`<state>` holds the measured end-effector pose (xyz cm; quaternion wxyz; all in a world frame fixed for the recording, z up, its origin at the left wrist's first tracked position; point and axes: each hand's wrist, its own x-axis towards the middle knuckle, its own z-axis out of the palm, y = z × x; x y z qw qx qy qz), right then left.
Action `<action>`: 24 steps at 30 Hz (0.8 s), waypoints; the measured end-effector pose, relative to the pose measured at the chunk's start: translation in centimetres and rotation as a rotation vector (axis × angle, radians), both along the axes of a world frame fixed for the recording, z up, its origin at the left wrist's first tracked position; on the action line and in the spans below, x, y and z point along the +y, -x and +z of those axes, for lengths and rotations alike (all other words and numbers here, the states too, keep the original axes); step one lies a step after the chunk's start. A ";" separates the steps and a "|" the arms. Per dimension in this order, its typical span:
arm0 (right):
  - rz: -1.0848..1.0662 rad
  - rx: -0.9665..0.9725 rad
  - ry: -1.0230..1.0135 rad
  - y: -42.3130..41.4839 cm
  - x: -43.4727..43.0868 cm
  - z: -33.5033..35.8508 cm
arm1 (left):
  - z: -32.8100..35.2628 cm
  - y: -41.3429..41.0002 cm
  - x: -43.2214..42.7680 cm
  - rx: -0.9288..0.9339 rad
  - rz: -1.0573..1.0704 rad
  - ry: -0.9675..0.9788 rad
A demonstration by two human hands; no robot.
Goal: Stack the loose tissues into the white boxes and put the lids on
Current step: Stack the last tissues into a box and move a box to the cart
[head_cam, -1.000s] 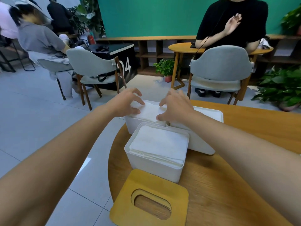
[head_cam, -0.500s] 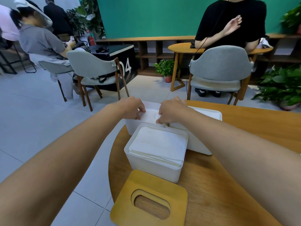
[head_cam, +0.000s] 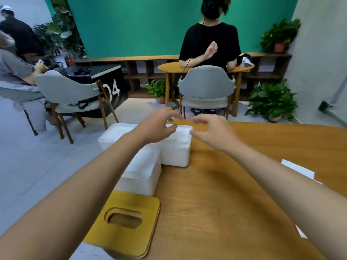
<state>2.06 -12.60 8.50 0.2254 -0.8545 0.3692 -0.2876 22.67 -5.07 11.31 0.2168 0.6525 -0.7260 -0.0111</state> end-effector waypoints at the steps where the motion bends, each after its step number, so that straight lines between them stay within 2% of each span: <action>1: -0.018 -0.016 0.002 2.3 0.0 -0.1 | -0.3 1.9 -0.4 0.024 -0.027 -0.004; 6: -0.112 -0.017 -0.007 13.2 0.1 -1.6 | -2.8 11.2 -2.1 0.139 -0.130 -0.049; 13: -0.252 0.066 -0.127 24.5 -0.7 -5.6 | -8.2 21.3 -5.3 0.155 -0.250 -0.201; 20: -0.411 0.173 -0.164 29.0 -1.7 -10.7 | -12.8 26.7 -7.2 0.141 -0.342 -0.280; 24: -0.324 0.141 -0.217 29.3 -2.3 -11.8 | -13.6 27.1 -7.2 -0.001 -0.384 -0.212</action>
